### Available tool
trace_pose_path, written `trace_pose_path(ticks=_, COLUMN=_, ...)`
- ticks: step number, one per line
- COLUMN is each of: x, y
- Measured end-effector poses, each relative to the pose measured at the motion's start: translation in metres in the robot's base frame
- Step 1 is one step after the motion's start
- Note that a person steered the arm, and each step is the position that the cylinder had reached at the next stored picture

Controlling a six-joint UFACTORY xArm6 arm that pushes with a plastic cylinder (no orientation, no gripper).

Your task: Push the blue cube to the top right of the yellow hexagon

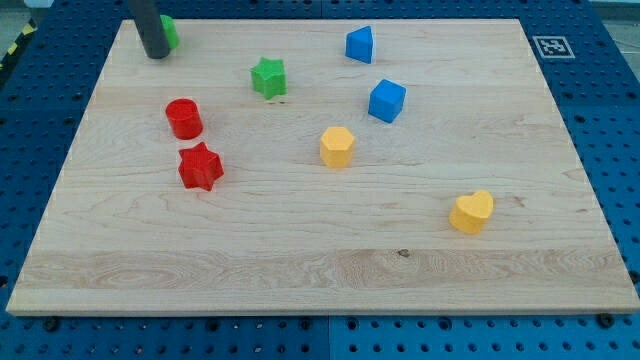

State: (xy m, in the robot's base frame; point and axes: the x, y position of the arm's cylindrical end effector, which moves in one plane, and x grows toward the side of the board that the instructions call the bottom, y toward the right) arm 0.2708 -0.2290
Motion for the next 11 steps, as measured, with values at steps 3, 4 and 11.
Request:
trace_pose_path(ticks=3, x=0.024, y=0.0)
trace_pose_path(ticks=4, x=0.024, y=0.012)
trace_pose_path(ticks=11, x=-0.023, y=0.163)
